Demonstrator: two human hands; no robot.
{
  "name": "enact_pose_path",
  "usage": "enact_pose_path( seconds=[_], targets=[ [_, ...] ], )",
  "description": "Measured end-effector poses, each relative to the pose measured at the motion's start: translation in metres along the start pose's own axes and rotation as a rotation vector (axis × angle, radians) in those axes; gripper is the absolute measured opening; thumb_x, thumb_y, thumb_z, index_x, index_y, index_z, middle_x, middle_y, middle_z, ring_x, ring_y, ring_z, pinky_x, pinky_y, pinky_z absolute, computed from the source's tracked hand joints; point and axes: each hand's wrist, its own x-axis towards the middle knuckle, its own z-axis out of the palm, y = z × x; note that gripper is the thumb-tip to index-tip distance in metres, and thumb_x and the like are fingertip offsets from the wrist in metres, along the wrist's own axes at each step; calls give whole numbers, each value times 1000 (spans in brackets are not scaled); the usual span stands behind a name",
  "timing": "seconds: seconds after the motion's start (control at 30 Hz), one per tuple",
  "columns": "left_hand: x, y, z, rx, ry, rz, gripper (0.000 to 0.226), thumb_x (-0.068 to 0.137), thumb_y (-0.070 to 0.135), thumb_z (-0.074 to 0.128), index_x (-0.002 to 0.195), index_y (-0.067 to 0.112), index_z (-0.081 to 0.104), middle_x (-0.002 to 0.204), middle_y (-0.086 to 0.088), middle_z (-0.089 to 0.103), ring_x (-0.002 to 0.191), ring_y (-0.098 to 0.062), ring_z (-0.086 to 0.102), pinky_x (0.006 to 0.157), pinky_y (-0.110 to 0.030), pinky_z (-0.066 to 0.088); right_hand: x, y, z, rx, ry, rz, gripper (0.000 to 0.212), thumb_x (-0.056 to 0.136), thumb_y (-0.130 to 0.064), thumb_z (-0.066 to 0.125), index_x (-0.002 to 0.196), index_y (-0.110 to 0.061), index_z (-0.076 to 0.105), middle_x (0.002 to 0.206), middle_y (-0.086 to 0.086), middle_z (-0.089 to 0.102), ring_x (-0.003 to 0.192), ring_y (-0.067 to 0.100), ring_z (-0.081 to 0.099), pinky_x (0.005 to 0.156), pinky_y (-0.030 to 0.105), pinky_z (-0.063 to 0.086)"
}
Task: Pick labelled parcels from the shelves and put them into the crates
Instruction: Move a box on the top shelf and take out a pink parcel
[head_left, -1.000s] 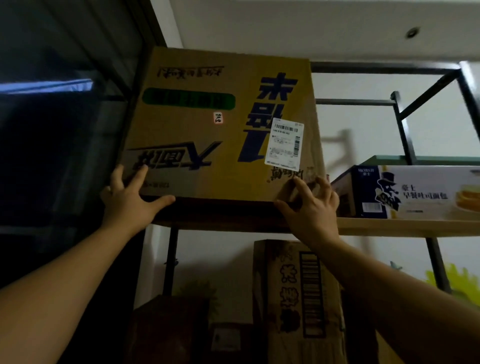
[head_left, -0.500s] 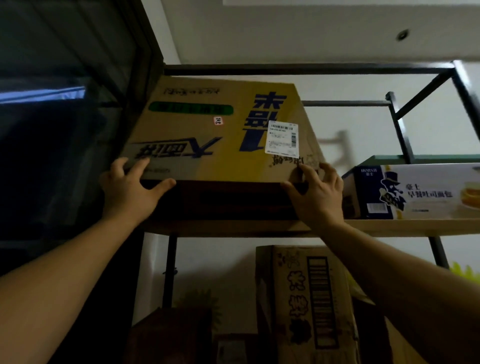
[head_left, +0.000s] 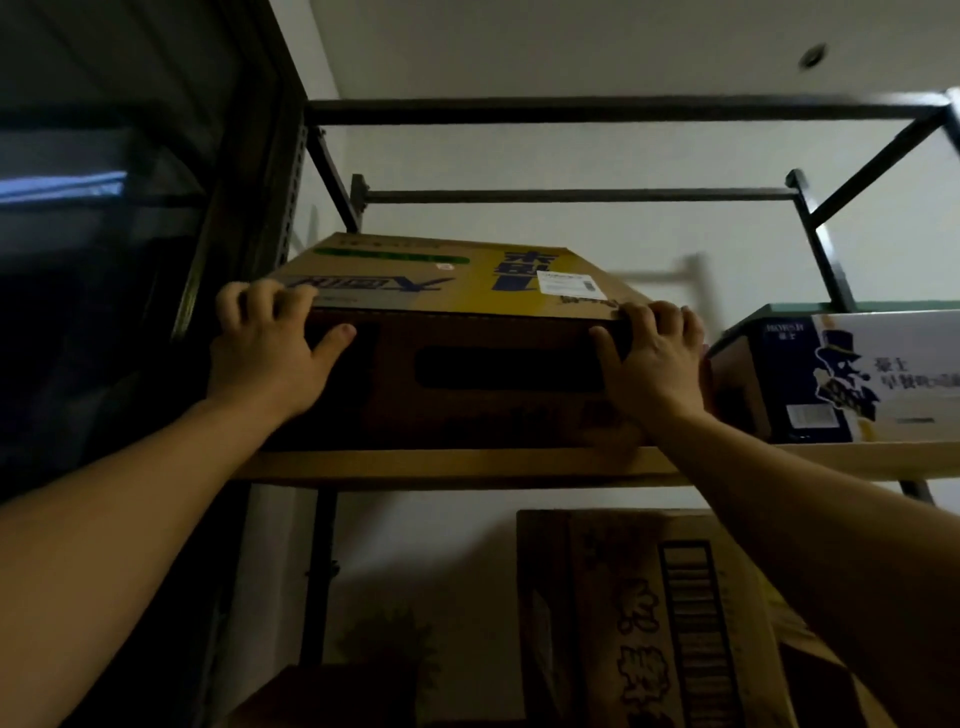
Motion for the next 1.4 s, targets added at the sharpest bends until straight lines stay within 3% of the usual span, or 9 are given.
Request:
enact_pose_path(
  seconds=[0.17, 0.33, 0.47, 0.57, 0.7, 0.87, 1.07, 1.23, 1.4],
  targets=[
    [-6, -2, 3, -86, 109, 54, 56, 87, 46, 55, 130, 10, 49, 132, -17, 39, 128, -39, 23, 99, -52, 33, -2, 6, 6, 154, 175, 5, 50, 92, -49, 55, 129, -15, 53, 139, 18, 37, 133, 36, 27, 112, 50, 26],
    [-6, -11, 9, -88, 132, 71, 54, 87, 45, 55, 129, 10, 51, 130, -17, 41, 126, -39, 25, 97, -52, 34, -5, 4, 15, 226, 270, -20, 43, 90, -46, 57, 121, -17, 58, 132, 17, 40, 130, 36, 29, 109, 54, 29],
    [8, -13, 17, -104, 92, 43, 55, 89, 48, 50, 130, 12, 50, 131, -17, 42, 128, -37, 24, 102, -48, 31, 6, -2, 18, 193, 259, -14, 40, 93, -42, 57, 125, -17, 57, 134, 15, 39, 132, 33, 26, 109, 42, 24],
    [19, -13, 22, -91, 46, 17, 56, 90, 51, 46, 133, 16, 47, 134, -16, 41, 130, -35, 23, 104, -48, 28, 14, -6, 19, 116, 201, -4, 43, 96, -45, 52, 130, -20, 54, 138, 14, 37, 135, 31, 23, 108, 36, 20],
    [34, -9, 35, -63, -56, -10, 56, 91, 53, 41, 137, 20, 40, 142, -13, 36, 137, -32, 14, 109, -50, 25, 26, -4, 27, -37, 58, -16, 55, 93, -58, 46, 138, -27, 42, 142, 9, 32, 139, 30, 17, 111, 46, 27],
    [48, -11, 56, -12, -273, -51, 80, 82, 68, 45, 146, 29, 19, 155, -4, 14, 144, -27, -7, 109, -59, 22, 42, 3, 41, -107, -116, -10, 70, 87, -67, 47, 143, -30, 30, 149, 6, 25, 143, 33, 7, 111, 57, 32],
    [60, -14, 71, -4, -388, -76, 93, 78, 71, 49, 150, 29, 9, 157, -4, 5, 144, -28, -16, 116, -54, 6, 48, 6, 51, -180, -231, -4, 80, 84, -72, 47, 148, -31, 21, 154, 6, 21, 144, 39, 3, 116, 59, 22],
    [61, -11, 69, 23, -414, -92, 93, 78, 72, 48, 150, 30, 7, 159, -4, 2, 144, -28, -16, 115, -57, 6, 52, 6, 47, -208, -281, -4, 83, 84, -71, 49, 150, -32, 17, 156, 6, 19, 145, 39, 3, 116, 60, 20],
    [45, 13, 65, 99, -431, -60, 91, 79, 75, 40, 150, 36, -1, 159, -1, -9, 145, -27, -16, 115, -59, 1, 38, 9, 30, -192, -322, 5, 85, 90, -61, 50, 155, -32, 2, 163, 6, 1, 149, 33, -3, 119, 54, 9]
  ],
)
